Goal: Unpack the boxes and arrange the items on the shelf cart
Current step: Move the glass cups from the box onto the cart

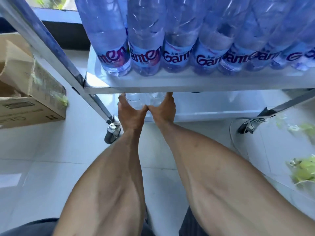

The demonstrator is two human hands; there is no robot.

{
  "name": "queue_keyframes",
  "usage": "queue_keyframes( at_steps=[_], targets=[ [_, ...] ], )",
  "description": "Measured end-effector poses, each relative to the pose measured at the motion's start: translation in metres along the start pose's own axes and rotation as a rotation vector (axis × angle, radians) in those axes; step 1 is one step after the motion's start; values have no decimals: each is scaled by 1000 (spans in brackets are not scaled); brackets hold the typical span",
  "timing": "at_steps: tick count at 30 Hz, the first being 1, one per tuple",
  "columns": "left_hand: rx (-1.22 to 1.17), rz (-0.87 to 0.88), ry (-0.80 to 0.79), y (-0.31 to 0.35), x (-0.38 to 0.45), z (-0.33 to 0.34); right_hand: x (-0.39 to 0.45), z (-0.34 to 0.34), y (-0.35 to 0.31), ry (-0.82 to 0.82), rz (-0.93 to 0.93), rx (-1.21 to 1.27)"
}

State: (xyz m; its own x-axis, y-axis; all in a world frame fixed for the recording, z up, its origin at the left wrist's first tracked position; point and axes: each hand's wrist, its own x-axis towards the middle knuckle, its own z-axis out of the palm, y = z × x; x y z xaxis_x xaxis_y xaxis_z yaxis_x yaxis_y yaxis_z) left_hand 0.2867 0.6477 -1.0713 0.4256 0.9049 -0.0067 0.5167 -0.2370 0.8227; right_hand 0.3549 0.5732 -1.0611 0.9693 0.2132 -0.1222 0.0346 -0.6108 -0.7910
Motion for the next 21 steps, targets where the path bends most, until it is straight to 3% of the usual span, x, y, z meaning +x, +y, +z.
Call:
queue_keyframes(
  at_steps=[5,12,21],
  targets=[
    [-19,21,17,-28,0,20,5,17,23,-15,-19,71],
    [-71,42,67,-49,8,44,5,39,47,94,-145,120],
    [-31,17,14,-46,12,43,4,36,57,37,-88,35]
  ],
)
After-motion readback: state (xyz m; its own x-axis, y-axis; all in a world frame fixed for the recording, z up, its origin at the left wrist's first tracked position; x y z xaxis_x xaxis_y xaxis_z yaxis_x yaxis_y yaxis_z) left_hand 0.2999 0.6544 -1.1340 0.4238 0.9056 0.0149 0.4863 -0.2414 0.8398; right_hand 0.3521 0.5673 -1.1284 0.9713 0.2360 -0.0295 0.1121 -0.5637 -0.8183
